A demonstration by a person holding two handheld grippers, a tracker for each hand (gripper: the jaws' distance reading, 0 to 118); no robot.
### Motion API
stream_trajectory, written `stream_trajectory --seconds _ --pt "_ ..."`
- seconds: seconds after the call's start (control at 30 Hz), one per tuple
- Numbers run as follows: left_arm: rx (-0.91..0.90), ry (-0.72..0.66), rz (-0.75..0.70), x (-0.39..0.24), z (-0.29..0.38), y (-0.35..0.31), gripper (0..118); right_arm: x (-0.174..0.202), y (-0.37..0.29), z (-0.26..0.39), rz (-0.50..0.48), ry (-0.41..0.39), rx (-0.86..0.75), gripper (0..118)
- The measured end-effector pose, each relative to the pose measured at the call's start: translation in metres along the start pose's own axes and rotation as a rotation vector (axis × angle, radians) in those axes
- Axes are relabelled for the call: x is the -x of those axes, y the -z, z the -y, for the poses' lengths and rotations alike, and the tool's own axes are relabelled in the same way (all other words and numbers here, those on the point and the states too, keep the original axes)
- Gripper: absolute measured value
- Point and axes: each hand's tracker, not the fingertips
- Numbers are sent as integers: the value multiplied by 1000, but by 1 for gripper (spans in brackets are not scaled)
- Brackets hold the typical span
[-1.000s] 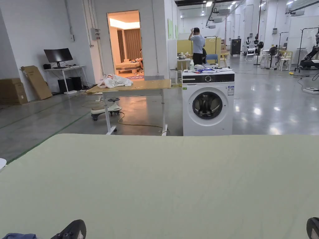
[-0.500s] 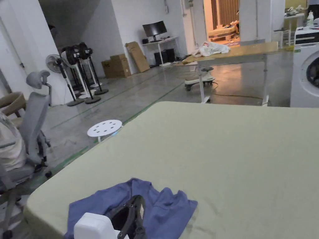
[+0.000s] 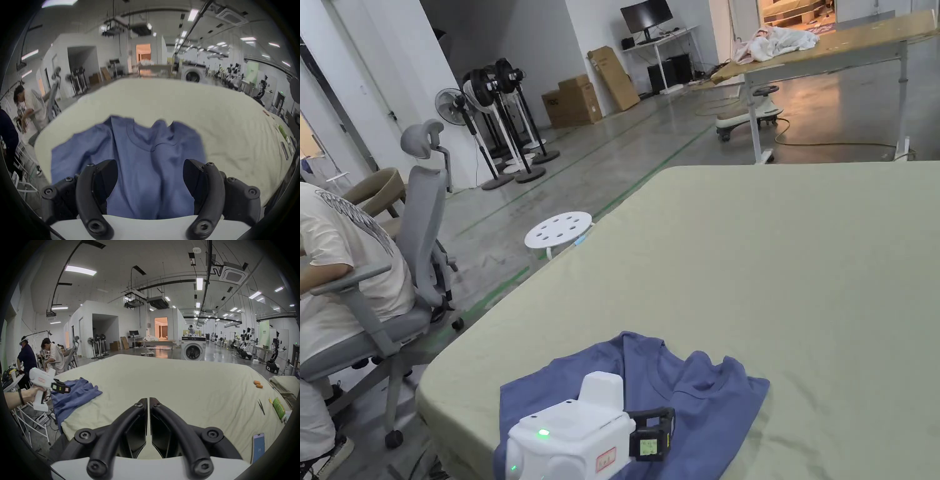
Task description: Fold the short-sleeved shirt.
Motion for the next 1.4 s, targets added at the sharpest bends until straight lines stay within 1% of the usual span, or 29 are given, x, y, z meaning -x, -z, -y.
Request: stream_trajectory --seconds 0.1,0.17,0.2,0.23,0.27,0.33,0.4,0.43,0.47,0.5,0.6,0.63,0.67,0.73,0.8,0.87,0.93,1.03,1.13,1.23,1.4 --pt "96 -90 -6 15 1 49 84 -9 -2 5 25 10 36 2" --pt "159 -113 15 20 3 73 84 -14 -2 8 48 16 65 2" --pt "159 -103 17 19 4 79 84 -17 -2 10 56 18 77 1" --pt "136 -88 10 14 1 66 80 -19 -2 13 64 19 89 2" --pt "138 -52 2 10 -3 63 71 -21 -2 16 72 19 102 2" --pt "163 -19 4 7 -8 61 39 -25 -1 21 77 31 123 2" --pt "169 -1 -13 2 -8 59 35 -29 0 27 72 58 143 2" --pt "180 6 -27 0 -9 61 29 -29 0 29 71 70 150 2" --pt "183 5 -44 -1 -10 63 18 -30 -1 30 72 81 153 2" --pt "196 14 -97 -1 -8 69 5 -30 -3 30 70 88 152 2" --pt "219 -13 -83 0 -20 64 1 -28 -22 29 71 79 132 2" --pt "204 -68 -85 7 -26 62 0 -30 -28 28 76 61 122 2" --pt "147 -108 -80 10 -35 50 0 -32 -33 28 85 39 109 2" --pt "28 -122 -67 13 -58 23 0 -40 -46 31 104 25 96 2" --pt "-46 -118 -35 9 -87 -3 0 -48 -55 33 121 44 92 2" --pt "-134 -74 -43 -4 -115 -25 0 -56 -63 36 135 87 84 2" --pt "-233 -57 43 -27 -147 -42 0 -61 -70 38 159 120 76 2" --pt "-295 55 119 -85 -187 -50 0 -68 -83 39 190 156 54 2" --pt "-307 132 261 -156 -199 -45 0 -72 -99 41 215 180 33 2" --pt "-264 158 441 -241 -176 -28 0 -78 -116 42 260 194 21 2" --pt "-125 211 762 -383 -86 -13 0 -91 -147 49 351 218 15 2"
